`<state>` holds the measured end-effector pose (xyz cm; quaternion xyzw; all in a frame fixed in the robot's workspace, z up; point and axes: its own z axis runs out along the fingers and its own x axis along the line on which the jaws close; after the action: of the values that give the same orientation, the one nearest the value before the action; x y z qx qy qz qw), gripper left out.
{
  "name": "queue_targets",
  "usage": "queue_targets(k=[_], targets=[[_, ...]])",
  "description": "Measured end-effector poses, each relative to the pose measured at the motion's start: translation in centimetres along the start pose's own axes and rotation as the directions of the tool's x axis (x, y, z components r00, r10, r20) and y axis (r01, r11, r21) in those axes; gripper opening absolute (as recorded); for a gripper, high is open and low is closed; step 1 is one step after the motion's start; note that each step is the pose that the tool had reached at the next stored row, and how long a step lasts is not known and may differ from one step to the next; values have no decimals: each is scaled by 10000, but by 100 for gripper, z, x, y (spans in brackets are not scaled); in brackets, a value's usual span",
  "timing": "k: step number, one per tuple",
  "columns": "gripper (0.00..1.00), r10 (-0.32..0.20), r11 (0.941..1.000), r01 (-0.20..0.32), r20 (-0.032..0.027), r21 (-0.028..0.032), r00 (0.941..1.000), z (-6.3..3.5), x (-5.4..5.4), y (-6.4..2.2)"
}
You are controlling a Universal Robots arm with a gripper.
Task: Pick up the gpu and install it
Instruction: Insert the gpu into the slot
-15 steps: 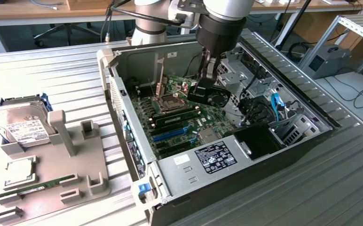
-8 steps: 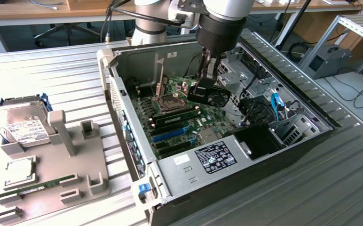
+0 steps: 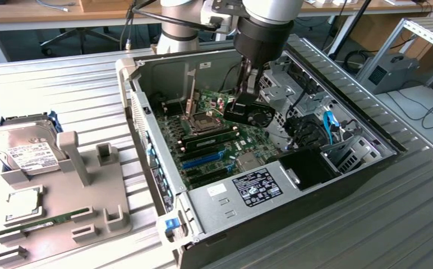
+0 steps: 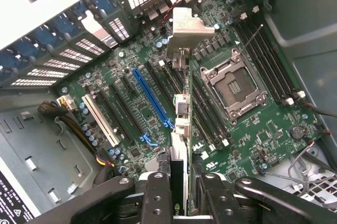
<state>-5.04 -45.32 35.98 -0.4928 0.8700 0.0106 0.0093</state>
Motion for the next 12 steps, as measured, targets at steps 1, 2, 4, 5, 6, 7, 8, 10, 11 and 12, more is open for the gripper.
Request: queue_targets(k=[1,2,4,5,6,7,8,10,11,12], targets=[[26,-13,10000,13,0,0,10000,0,0,0],[26,-25,10000,25,0,-1,10000,0,0,0],[26,-55,10000,55,0,-1,10000,0,0,0],[26,-68,10000,68,-1,-2,10000,0,0,0],[26,-84,10000,84,-1,-2,10000,0,0,0],[26,-92,10000,92,-1,-2,10000,0,0,0],[26,-108,9999,108,-1,-3,9999,0,0,0],[26,-125,9999,125,-1,-3,9999,0,0,0],[26,-133,9999,133,-2,-4,9999,0,0,0],[26,-139,9999,139,-2,-4,9999,0,0,0]])
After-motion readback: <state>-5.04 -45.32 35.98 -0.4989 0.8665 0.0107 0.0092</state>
